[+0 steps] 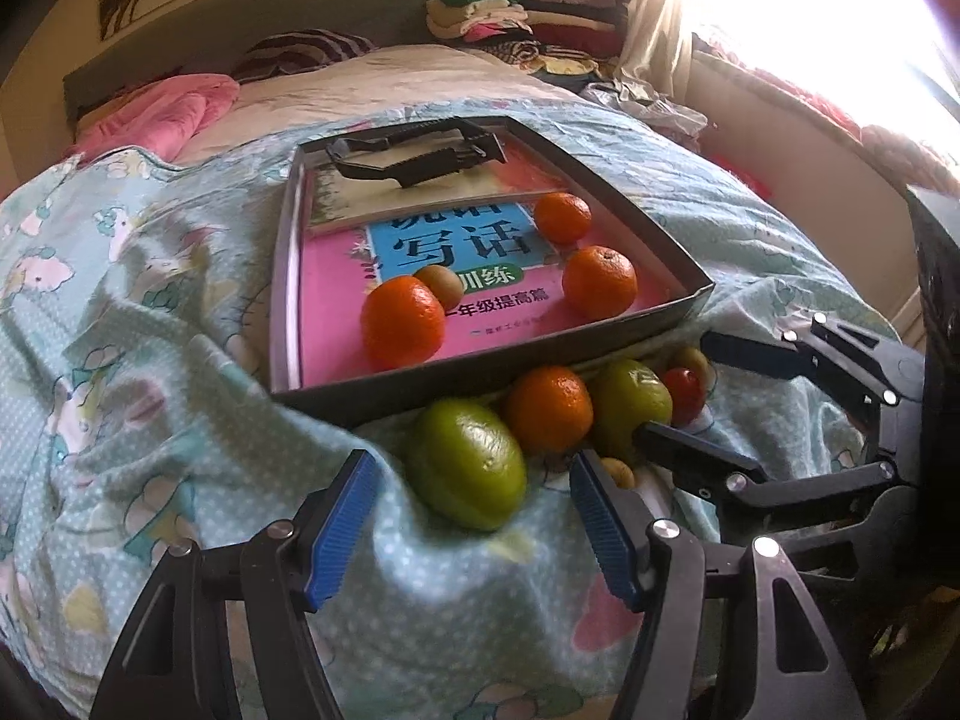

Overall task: Organize fruits
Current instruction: 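Grasp and lift a green lime with the left tool while the right tool reaches a green fruit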

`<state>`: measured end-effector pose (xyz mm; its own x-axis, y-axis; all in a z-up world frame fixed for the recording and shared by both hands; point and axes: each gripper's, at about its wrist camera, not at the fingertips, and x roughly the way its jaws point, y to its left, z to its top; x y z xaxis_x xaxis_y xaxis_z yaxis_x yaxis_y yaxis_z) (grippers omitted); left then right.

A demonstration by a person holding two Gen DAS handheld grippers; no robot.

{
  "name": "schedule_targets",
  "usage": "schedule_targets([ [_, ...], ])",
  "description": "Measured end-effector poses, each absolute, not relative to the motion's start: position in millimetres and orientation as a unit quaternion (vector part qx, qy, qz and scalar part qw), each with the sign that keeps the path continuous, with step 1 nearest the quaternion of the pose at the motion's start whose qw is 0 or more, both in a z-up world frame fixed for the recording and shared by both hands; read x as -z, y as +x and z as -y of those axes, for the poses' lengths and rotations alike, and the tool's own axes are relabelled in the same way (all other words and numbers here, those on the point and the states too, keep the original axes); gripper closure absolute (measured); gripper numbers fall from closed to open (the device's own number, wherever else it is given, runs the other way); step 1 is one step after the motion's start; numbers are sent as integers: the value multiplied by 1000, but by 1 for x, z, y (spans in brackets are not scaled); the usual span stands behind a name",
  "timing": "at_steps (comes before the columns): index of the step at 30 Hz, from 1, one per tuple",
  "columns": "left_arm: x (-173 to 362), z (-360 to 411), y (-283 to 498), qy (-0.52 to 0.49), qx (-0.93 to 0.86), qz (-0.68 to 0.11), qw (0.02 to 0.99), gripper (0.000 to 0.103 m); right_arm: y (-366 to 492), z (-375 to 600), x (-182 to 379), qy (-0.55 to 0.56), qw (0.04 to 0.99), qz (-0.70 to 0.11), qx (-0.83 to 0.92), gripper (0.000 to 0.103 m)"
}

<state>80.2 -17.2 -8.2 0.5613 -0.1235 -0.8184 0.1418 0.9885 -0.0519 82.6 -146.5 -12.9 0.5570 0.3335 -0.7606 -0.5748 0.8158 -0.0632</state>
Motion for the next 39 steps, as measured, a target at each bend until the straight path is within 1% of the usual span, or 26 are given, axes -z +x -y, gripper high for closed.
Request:
schedule_targets([
  [3,16,15,84,8,73,-472,879,39,89,143,15,-165,861,-395,-276,36],
  [7,28,7,89,-5,72,-486,871,43,93,135,17,-182,847,-399,-302,44],
  [13,29,0,92,-29,83,-488,869,47,97,124,22,-208,827,-405,-329,51],
  [20,30,0,97,-35,84,-493,866,48,106,118,29,-211,810,-422,-349,51],
  [22,31,0,99,-36,86,-496,863,48,107,121,31,-203,809,-427,-350,53],
  [25,32,1,99,-34,90,-494,864,49,102,124,29,-195,820,-415,-341,54],
  [26,33,0,99,-37,93,-493,864,53,100,125,28,-192,825,-411,-337,54],
  [27,33,-1,99,-43,97,-493,863,55,97,126,27,-188,830,-406,-332,55],
  [32,32,-5,96,-52,105,-493,862,55,85,138,18,-152,852,-387,-319,56],
  [39,15,-18,85,-77,107,-482,866,56,81,155,7,-104,868,-373,-311,57],
])
